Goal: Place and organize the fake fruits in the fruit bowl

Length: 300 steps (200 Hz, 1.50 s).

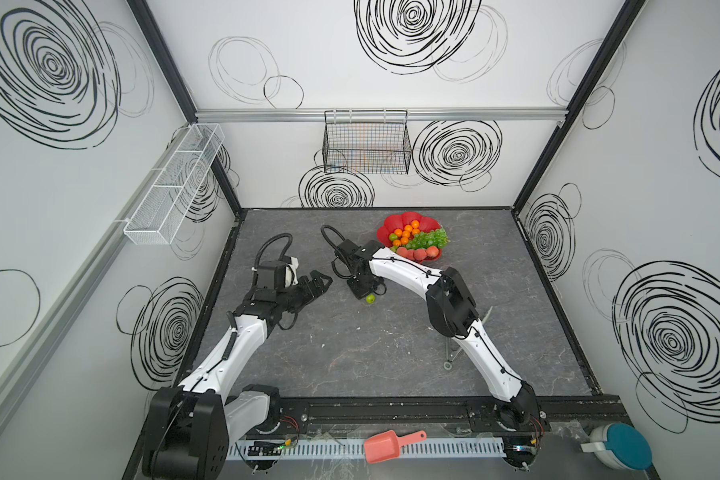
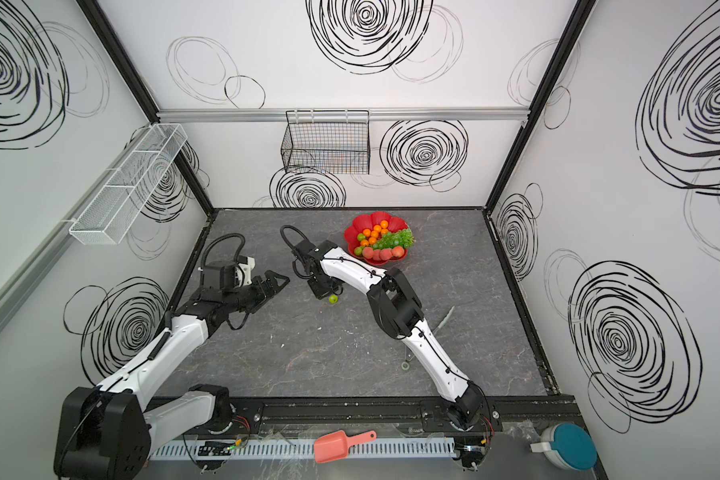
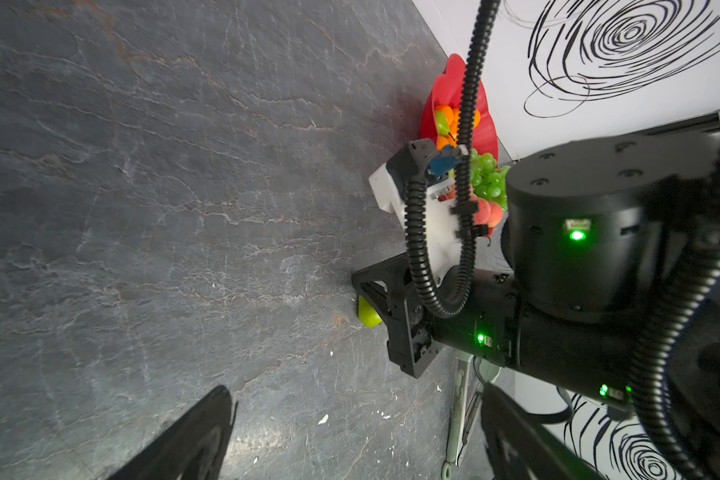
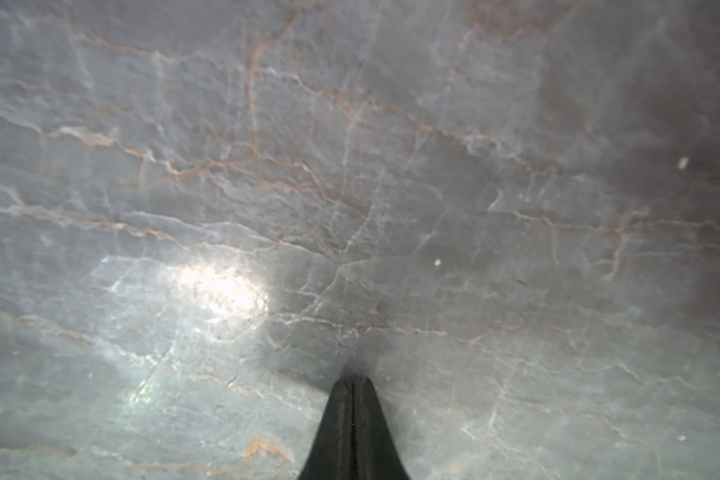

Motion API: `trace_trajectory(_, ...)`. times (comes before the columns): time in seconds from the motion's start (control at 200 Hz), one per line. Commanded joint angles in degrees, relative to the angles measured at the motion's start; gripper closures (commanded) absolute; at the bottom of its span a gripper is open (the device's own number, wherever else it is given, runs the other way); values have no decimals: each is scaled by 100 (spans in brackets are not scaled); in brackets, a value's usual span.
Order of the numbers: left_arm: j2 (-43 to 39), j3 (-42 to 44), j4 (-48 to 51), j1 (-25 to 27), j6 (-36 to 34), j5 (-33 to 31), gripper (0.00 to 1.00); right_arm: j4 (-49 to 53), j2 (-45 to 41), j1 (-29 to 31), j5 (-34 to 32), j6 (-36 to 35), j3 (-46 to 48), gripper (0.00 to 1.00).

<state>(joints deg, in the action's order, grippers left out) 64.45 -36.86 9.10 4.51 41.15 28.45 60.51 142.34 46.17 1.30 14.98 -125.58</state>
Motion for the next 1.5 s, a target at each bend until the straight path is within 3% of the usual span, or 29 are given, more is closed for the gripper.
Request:
trace_trajectory(0.0, 27, 30, -198, 41, 8, -50, 4, 433, 186, -38, -77, -18, -31, 97)
trace_trajectory(0.265, 98, -100, -269, 175, -3, -70, 4, 76, -342, -274, 222, 121, -140, 100)
trace_trajectory(0.51, 373, -512, -363, 639, -56, -285, 4, -1220, -1465, -652, 898, 343, 992, 100)
trace_trajectory(0.815, 1064, -1268, -568, 1066, -79, -495, 4, -2031, -2097, -1330, 962, 619, 1431, 100)
trace_trajectory(1.271, 2458, -2504, -820, 1502, -41, -481, 4, -2357, -2112, -2109, 981, 664, 1371, 100)
trace_trajectory(1.496, 3143, -3016, -934, 1572, 42, -384, 4, -2241, -1533, -2389, 1292, 542, 647, 100)
